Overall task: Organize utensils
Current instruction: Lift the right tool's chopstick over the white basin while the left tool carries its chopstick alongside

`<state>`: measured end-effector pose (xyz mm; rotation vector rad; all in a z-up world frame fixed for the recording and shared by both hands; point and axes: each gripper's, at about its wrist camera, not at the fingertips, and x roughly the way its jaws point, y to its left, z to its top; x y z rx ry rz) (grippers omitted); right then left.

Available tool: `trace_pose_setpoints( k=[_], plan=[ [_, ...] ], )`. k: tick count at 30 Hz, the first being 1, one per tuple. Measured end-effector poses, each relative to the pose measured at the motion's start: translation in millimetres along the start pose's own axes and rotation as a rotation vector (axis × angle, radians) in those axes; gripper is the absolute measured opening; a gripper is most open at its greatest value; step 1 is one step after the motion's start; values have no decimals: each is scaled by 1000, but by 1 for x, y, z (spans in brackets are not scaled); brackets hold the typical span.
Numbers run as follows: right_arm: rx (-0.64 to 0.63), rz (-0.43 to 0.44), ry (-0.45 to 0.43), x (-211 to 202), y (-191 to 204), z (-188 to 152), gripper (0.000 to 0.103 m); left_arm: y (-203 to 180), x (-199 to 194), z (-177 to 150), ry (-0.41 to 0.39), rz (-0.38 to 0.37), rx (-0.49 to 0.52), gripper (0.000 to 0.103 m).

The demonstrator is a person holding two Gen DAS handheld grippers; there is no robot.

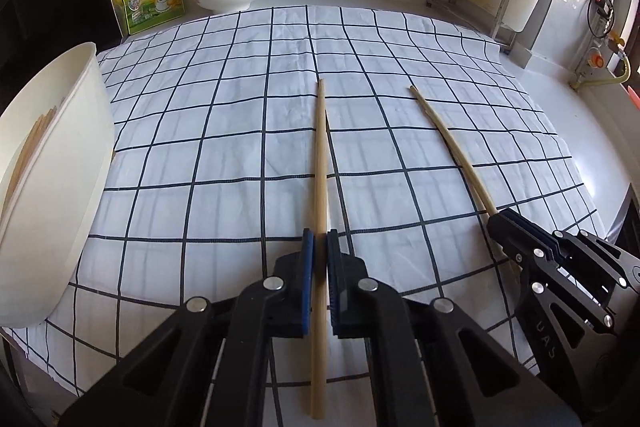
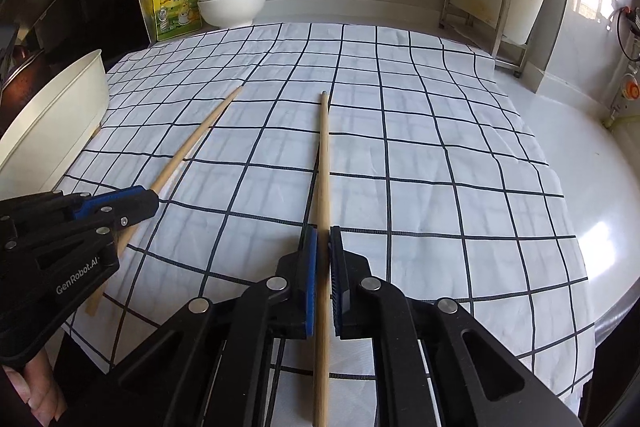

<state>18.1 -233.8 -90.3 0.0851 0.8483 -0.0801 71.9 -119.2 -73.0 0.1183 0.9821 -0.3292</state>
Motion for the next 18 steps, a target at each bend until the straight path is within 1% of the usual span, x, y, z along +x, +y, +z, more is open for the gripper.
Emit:
trace_pose_setpoints(
  k=[2,6,11,13,18],
  plan=[
    [36,48,-4,-3,-3,0,6,5,-2,-1,10,-21,-13,7],
    [43,63,-20,-10,1,3,6,12,-12,-4,14,-33,-12,7],
    [51,108,-38,-24,13,12,6,27,-35,3,-15,-64,-46,7],
    [42,130,-61,-34,20,19,6,33,-50,9,-45,-78,-61,7],
    [14,199,-117,-52,49,49,6,60,-91,25,-142,-62,-87,7]
  ],
)
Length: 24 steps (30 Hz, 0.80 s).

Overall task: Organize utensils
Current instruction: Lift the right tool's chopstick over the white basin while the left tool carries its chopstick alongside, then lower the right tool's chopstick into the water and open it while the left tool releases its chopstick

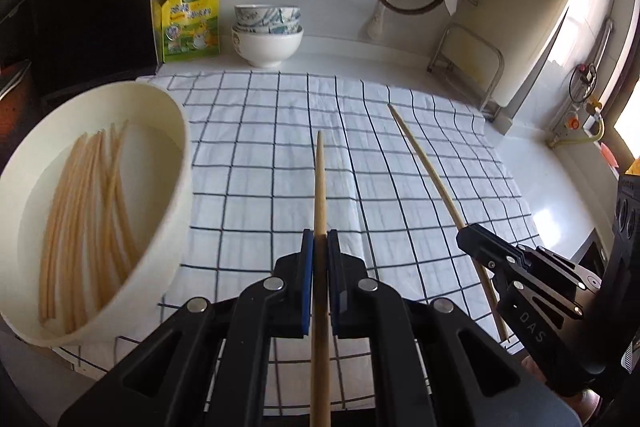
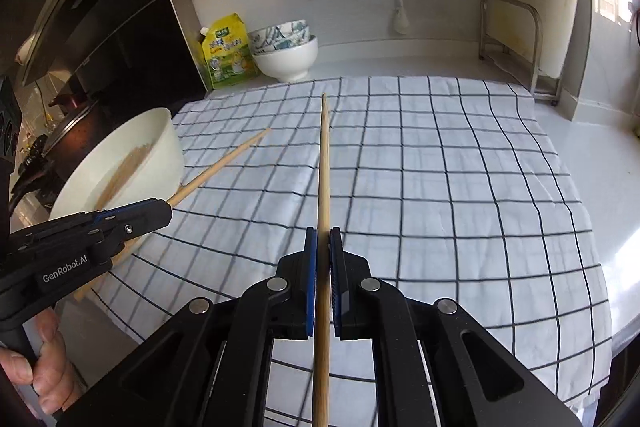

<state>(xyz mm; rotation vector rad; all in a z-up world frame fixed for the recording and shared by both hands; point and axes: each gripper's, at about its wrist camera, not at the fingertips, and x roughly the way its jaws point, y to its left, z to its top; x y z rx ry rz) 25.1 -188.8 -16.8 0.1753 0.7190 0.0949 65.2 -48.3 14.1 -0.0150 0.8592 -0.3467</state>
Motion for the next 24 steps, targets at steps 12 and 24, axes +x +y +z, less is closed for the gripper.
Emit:
trace_pose_setpoints(
  k=[12,24],
  plan=[
    [-140,195,5,49,132,55,6,122,-57,29,-130,123,-121,19],
    [-233,224,95,96,205,56,6,206,-50,27,-130,215,-225,12]
  ],
)
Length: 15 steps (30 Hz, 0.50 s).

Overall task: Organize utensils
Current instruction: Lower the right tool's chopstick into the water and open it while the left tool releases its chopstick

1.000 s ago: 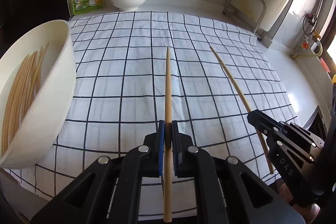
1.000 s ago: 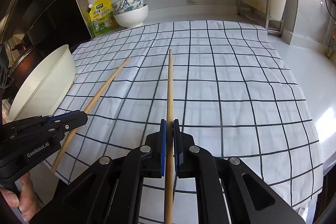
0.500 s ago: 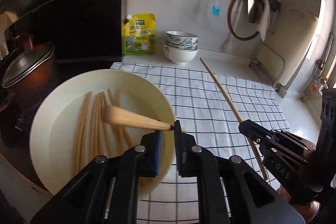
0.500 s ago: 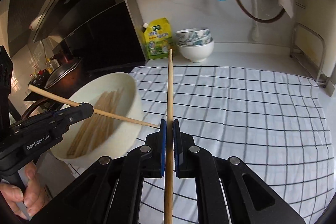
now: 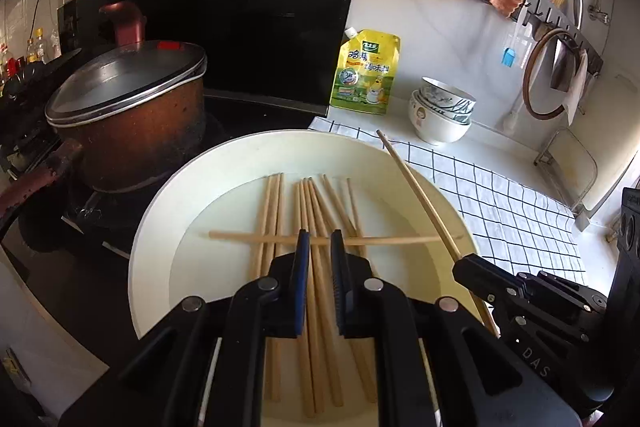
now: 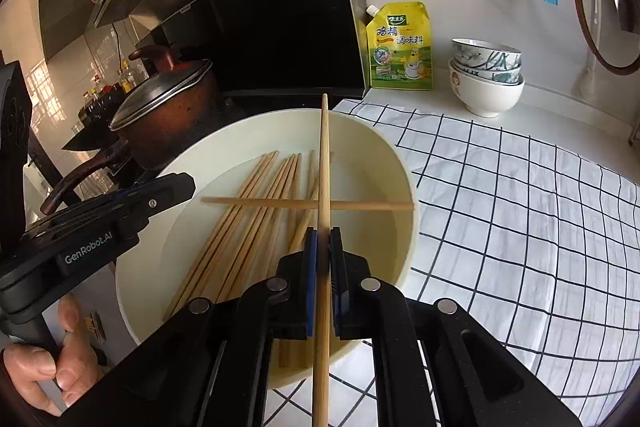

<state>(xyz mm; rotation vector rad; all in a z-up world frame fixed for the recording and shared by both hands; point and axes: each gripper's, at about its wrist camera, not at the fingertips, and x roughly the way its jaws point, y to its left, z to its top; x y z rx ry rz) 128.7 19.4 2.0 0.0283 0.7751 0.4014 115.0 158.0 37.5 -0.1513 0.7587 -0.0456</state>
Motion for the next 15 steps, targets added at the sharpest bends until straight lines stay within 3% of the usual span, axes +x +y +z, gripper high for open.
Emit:
trace_pose_setpoints(
  k=[3,4,5,15],
  plan=[
    [-15,6,31,11,5,3,7,9,3,-2,9,17,-16,14],
    [-13,2,36,13,6,3,11,12,4,-3,12,22,-20,16],
    [-8,-6,36,14,6,2,16,14,4,-4,14,26,-22,20],
    [32,-29,7,-1,-3,-11,22,19,-5,-15,10,64,-26,56]
  ],
)
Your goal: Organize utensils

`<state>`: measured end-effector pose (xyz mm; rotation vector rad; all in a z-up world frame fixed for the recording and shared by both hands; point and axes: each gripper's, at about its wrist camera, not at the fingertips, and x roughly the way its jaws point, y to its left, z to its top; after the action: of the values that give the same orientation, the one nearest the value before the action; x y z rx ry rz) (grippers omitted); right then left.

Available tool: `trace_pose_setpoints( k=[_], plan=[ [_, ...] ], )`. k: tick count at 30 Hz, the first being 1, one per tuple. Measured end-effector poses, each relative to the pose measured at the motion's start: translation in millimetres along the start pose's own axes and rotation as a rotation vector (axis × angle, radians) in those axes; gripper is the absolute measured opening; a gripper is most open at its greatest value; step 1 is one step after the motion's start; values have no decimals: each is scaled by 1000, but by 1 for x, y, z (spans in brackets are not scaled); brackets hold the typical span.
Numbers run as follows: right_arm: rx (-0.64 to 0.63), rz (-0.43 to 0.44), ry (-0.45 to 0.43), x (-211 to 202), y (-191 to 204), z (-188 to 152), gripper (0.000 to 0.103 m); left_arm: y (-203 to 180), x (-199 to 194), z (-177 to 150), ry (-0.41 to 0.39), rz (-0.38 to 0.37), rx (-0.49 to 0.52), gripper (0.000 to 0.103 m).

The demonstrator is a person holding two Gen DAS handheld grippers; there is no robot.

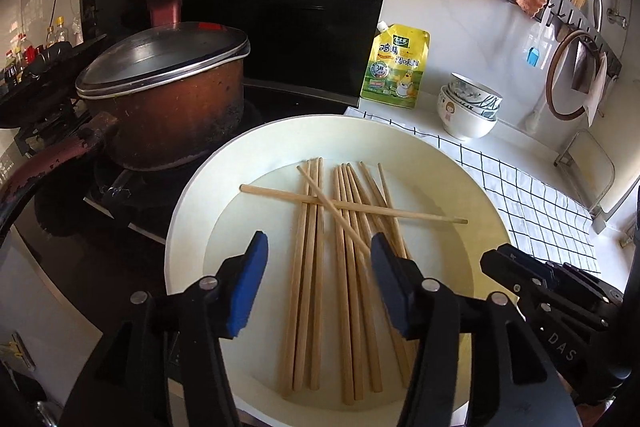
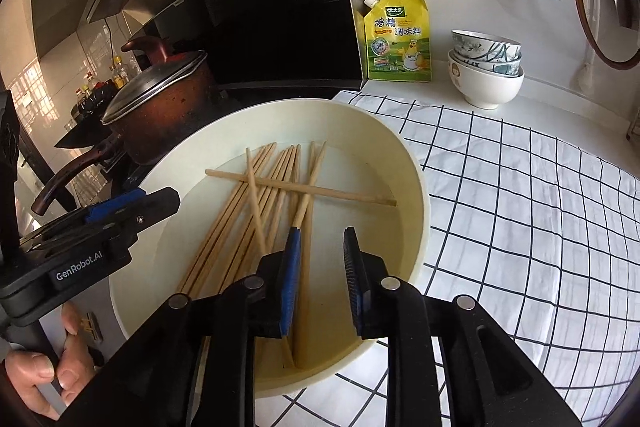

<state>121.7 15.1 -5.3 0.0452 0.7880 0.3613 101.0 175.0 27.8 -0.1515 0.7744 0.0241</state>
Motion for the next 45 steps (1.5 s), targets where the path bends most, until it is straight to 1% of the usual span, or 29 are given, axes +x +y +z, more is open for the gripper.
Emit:
trace_pose_setpoints(
  k=[3,6,11,16,21,34,36,45],
  plan=[
    [12,-12,-6,-6,-4,-5,25,-4,-3,-4,3,11,14,61],
    [18,-18,-17,-11,-6,-9,27,-8,-6,-9,9,19,30,63],
    [8,-27,-35,-18,-1,-14,34,-12,-12,-15,12,36,49,66],
    [-7,-38,-46,-23,4,-18,35,-15,-18,-19,11,50,59,68],
    [-12,-55,-54,-26,5,-21,37,-17,-25,-21,2,64,68,72],
    [-9,-62,-65,-33,6,-23,41,-21,-31,-27,4,80,74,72],
    [-8,-62,-64,-34,5,-23,42,-21,-31,-27,6,81,74,74],
    [1,-64,-60,-35,3,-24,45,-23,-31,-31,12,87,81,76]
  ],
)
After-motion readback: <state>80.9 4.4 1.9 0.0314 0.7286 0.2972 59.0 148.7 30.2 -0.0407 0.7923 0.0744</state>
